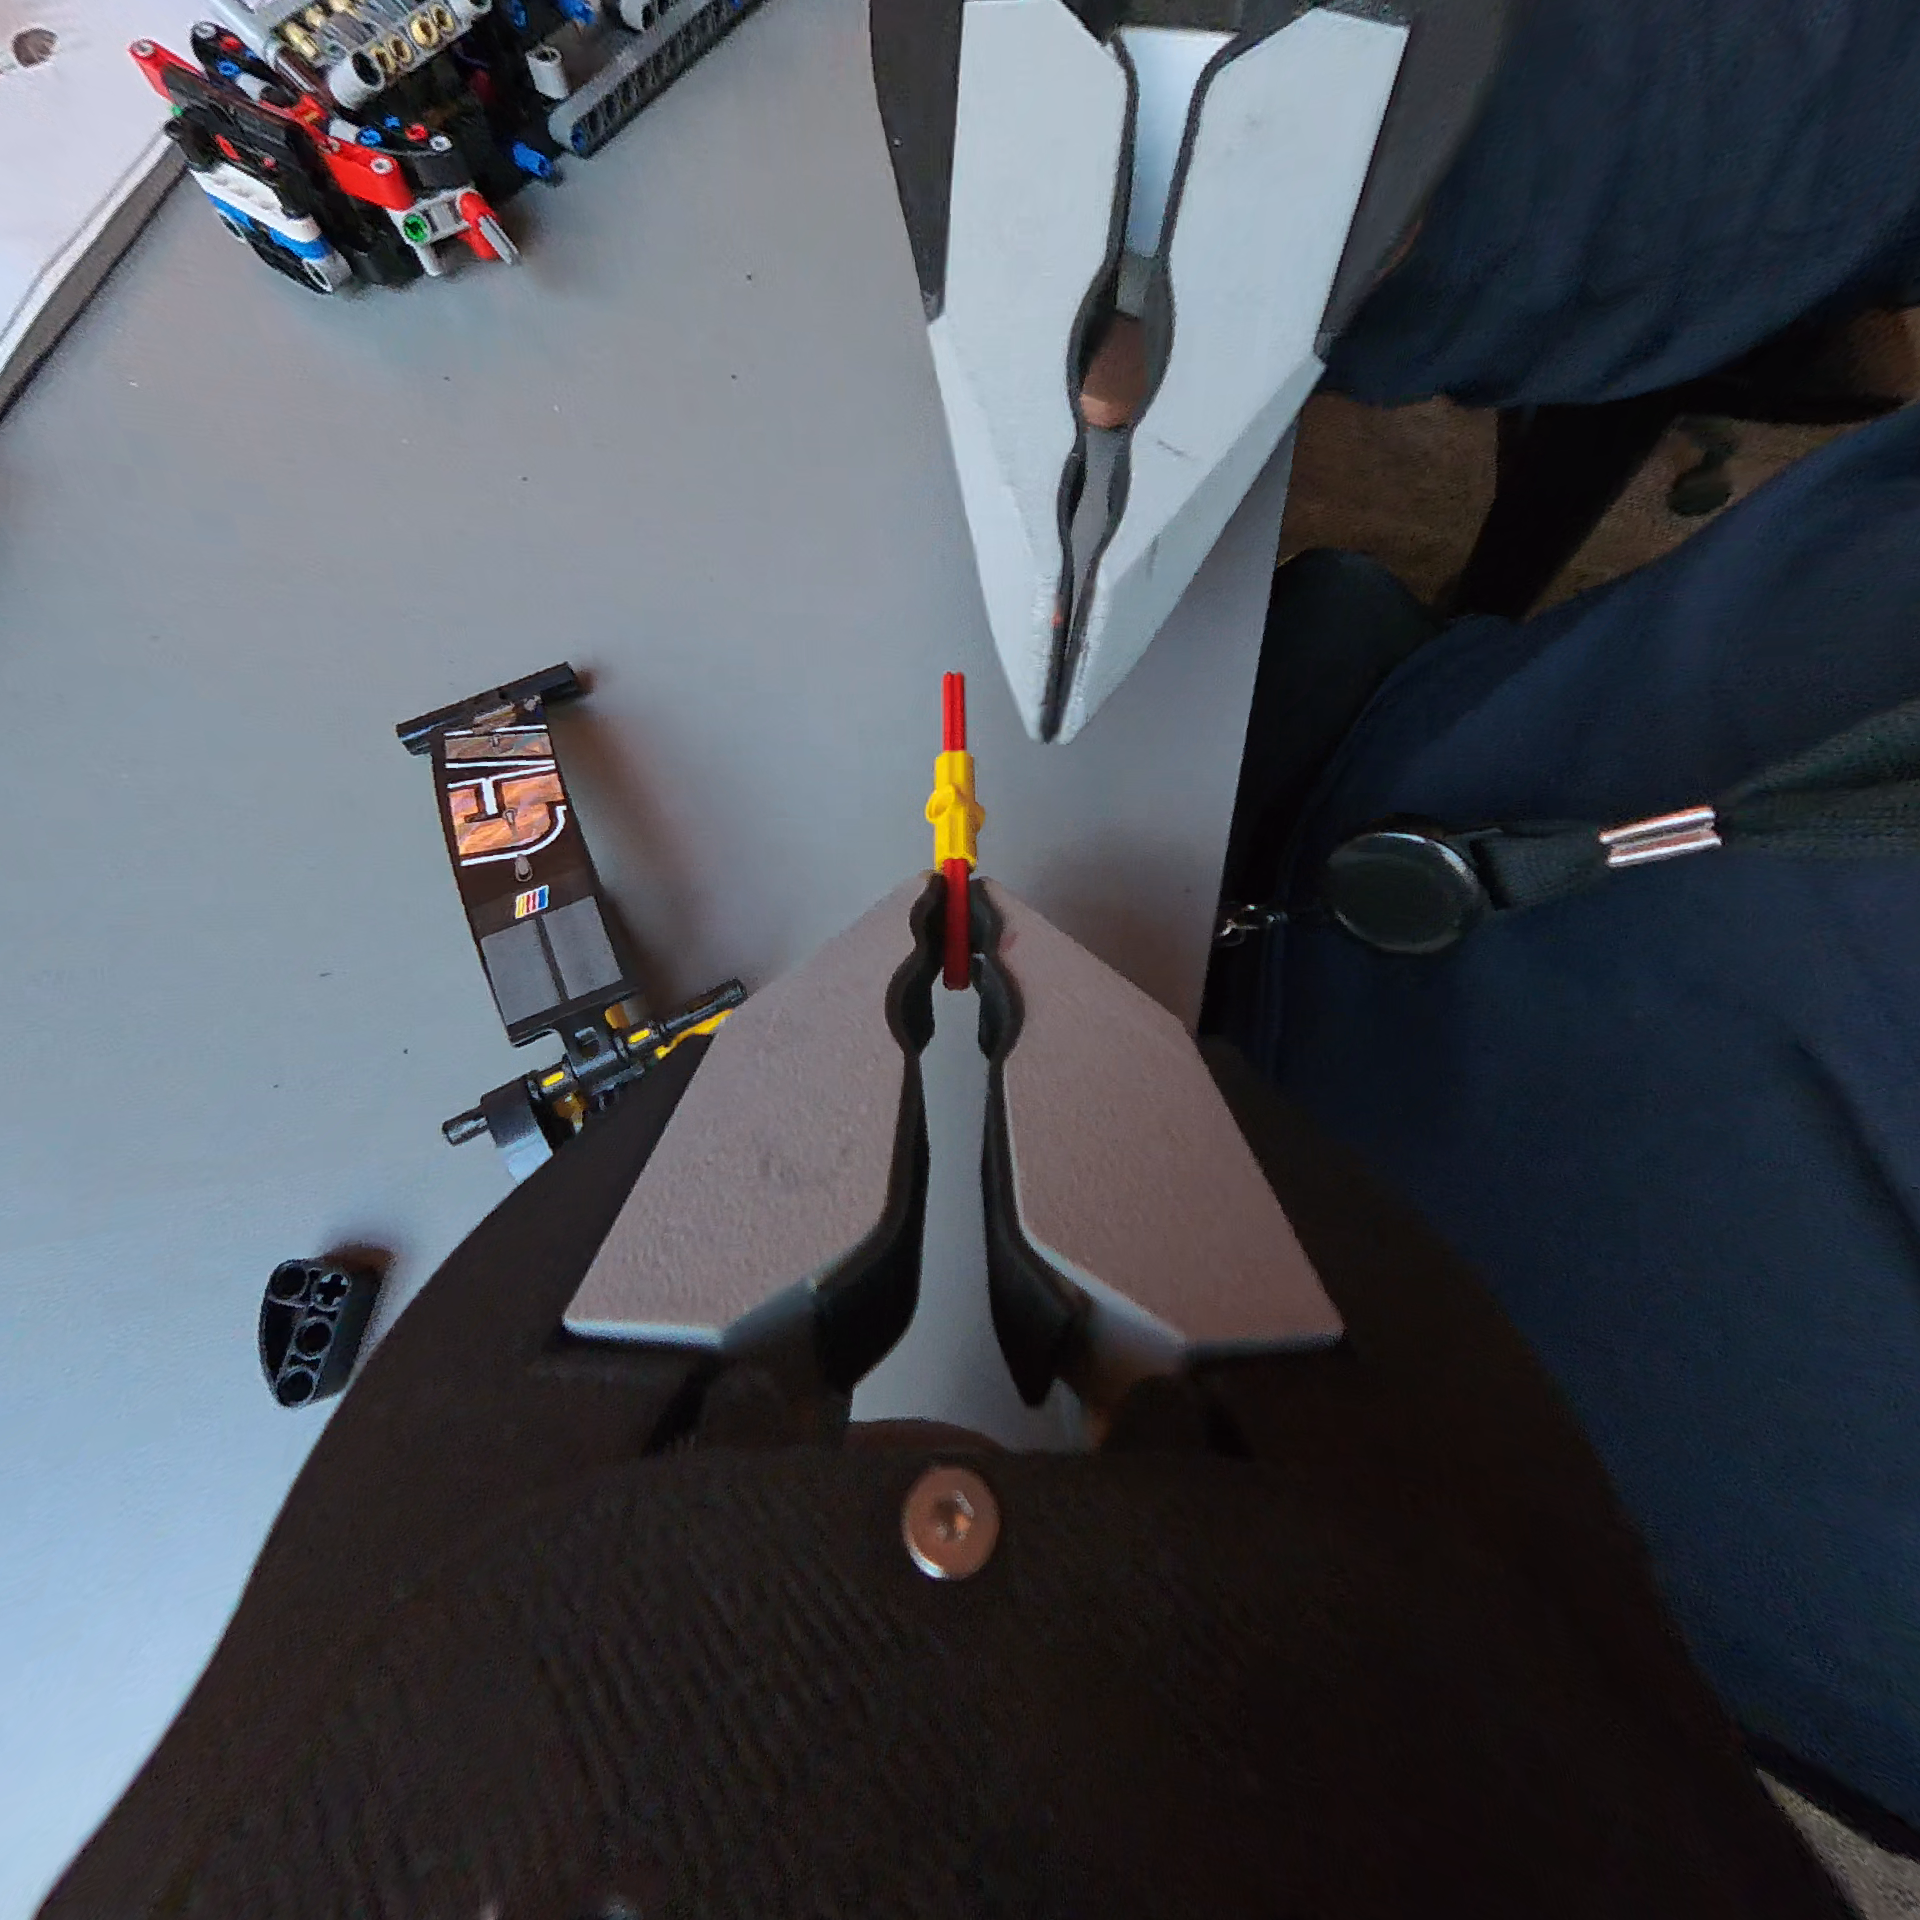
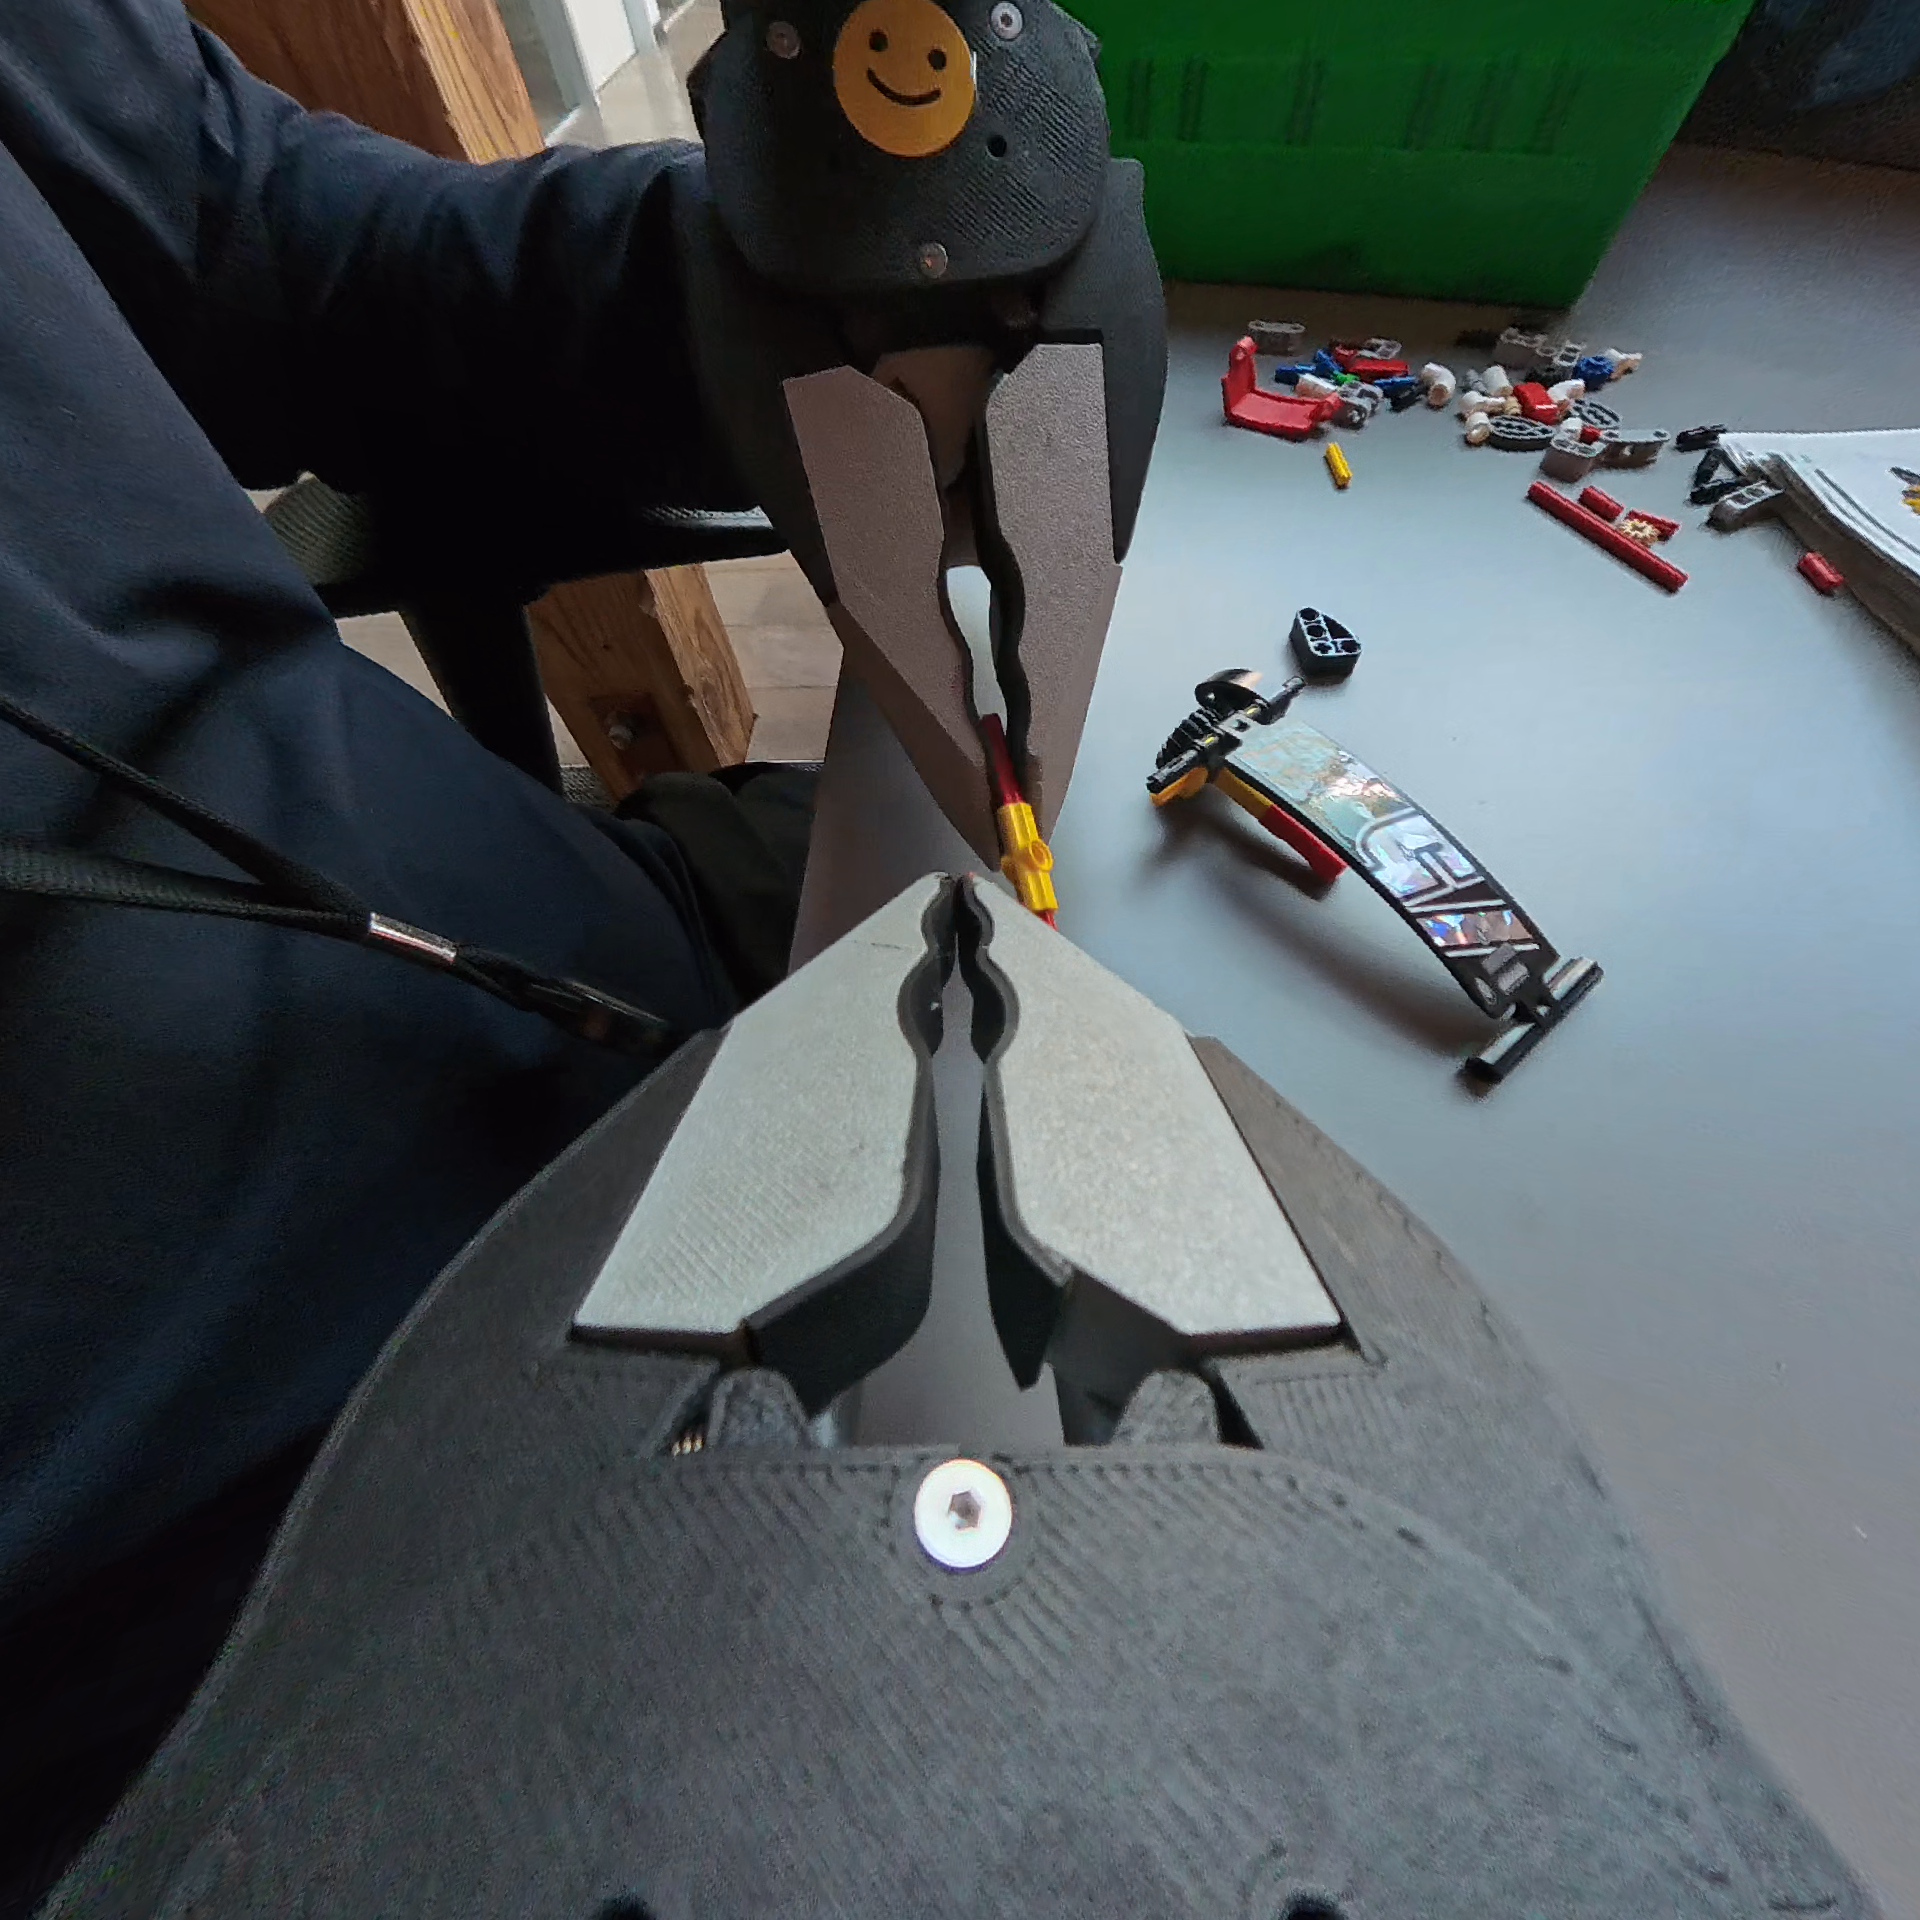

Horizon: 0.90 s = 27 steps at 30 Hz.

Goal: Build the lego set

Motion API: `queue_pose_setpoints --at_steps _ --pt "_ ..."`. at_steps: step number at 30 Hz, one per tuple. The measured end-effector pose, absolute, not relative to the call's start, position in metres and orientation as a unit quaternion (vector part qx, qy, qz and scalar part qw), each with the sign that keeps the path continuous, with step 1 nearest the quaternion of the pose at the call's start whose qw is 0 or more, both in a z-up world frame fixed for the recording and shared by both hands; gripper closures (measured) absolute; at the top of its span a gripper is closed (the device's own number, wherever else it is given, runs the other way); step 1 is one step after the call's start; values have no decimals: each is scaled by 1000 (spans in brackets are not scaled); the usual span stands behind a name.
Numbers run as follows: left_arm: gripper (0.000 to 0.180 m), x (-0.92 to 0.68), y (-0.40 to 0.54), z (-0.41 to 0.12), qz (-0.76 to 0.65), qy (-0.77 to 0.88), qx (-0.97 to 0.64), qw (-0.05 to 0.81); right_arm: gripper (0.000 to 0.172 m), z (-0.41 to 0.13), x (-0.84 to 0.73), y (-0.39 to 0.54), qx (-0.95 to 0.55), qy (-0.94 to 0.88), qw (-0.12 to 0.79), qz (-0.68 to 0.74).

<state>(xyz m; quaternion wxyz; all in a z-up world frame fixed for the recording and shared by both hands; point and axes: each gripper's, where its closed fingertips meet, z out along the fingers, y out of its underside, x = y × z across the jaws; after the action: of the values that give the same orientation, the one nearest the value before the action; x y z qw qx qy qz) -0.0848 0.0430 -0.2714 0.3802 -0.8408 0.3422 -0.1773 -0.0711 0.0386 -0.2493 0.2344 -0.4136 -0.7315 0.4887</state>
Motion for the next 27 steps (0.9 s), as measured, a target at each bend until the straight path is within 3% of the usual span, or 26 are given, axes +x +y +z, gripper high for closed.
queue_pose_setpoints --at_steps 10,15,27 --pt "180 -83 39 -272 -165 375 -827 385 162 -259 -71 49 -414 -752 258 443" --pt "180 -81 37 -270 -159 391 -817 392 171 -261 -71 49 -413 -755 253 441" --pt "180 -78 40 -260 -95 449 -765 452 170 -253 -67 47 -409 -742 230 479"
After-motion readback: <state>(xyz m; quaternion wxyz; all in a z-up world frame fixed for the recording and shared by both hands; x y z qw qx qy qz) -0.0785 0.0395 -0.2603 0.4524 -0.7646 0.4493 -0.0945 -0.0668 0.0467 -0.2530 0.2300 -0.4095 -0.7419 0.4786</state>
